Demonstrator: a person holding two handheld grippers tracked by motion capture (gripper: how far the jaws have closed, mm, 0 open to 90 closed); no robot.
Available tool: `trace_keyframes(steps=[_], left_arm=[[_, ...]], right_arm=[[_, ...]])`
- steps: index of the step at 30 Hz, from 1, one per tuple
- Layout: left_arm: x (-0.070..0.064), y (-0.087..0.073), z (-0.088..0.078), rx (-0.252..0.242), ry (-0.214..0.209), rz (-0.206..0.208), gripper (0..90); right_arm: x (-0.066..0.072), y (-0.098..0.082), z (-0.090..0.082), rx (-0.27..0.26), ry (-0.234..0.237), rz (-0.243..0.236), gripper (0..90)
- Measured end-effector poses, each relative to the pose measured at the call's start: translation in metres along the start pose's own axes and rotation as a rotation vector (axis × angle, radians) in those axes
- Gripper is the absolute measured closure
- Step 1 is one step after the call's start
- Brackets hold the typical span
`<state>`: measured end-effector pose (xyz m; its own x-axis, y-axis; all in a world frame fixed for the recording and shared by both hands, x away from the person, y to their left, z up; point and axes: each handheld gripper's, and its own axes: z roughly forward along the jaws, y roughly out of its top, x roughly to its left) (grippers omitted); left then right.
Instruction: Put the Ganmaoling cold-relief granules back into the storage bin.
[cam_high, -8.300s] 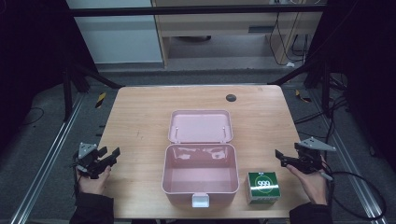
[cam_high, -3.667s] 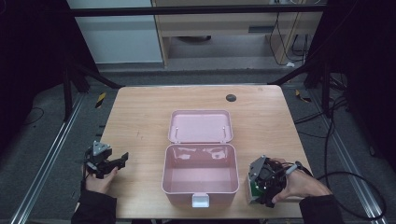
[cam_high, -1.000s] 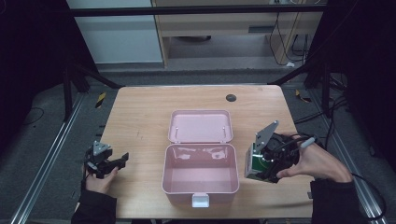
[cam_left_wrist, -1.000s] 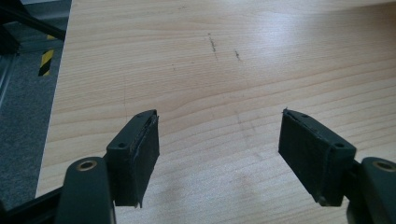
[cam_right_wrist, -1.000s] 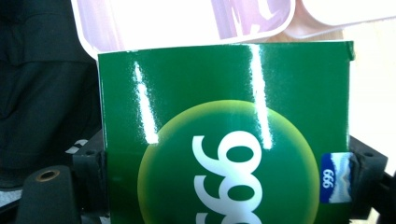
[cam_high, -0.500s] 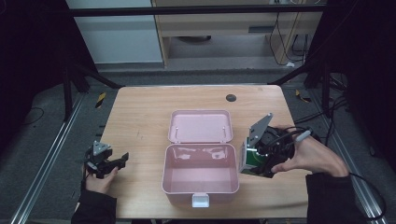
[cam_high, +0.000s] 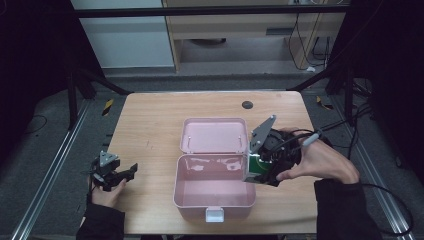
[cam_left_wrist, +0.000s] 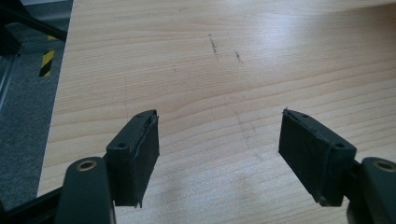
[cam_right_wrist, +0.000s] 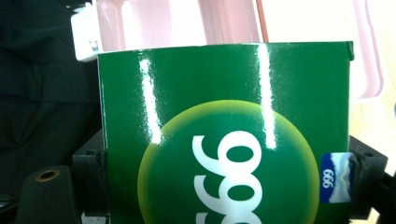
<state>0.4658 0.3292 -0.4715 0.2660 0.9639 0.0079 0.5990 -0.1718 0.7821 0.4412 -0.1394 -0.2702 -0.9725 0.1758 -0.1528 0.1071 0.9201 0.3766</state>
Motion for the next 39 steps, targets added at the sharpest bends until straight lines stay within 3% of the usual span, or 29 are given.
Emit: trace_keyframes(steps=[15,39], left_arm=[[0.0,0.0,0.0,-0.003,-0.001,0.002,28.4],[0.0,0.0,-0.001,-0.006,0.0,0.002,28.4]], right_arm=[[0.004,0.032,0.016,0.004,0.033,-0.046,16.0],[0.009,0.045,0.048,0.006,0.079,-0.073,15.9]])
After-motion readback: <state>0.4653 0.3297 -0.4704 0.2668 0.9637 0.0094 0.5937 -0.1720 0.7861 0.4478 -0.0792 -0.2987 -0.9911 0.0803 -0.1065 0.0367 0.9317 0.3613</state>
